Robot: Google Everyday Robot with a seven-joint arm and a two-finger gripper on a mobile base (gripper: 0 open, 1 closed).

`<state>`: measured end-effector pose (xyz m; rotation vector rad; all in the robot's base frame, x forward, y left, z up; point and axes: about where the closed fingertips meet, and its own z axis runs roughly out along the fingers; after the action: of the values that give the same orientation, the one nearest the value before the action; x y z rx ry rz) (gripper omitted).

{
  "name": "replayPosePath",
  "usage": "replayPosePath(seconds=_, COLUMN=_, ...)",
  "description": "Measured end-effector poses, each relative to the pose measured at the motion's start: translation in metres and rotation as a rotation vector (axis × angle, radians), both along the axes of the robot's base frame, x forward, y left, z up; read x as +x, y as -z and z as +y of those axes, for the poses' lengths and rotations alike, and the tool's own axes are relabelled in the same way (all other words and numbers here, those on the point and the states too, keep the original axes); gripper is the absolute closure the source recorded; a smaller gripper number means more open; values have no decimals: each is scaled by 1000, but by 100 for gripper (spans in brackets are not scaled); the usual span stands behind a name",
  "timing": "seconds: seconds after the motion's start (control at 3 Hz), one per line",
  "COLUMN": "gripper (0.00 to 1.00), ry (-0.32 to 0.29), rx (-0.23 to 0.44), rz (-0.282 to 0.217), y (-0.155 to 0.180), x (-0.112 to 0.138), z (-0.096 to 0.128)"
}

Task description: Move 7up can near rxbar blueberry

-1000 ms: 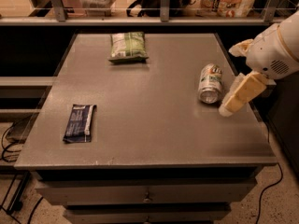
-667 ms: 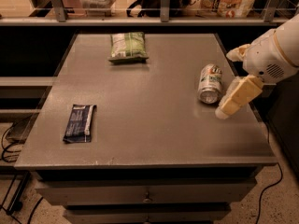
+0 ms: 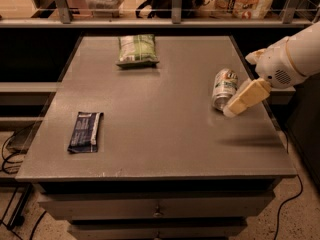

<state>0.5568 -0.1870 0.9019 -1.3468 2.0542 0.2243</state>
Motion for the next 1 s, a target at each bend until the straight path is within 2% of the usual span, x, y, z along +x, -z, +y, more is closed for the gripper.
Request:
replayPosePath(seconds=0.33, gripper=0, ry=29, rx=32, rz=-17, y=9, x=22, z=-7)
replayPosePath(seconds=1.0, gripper=0, ry=-5, rx=93, rz=15, y=33, x=54, z=4)
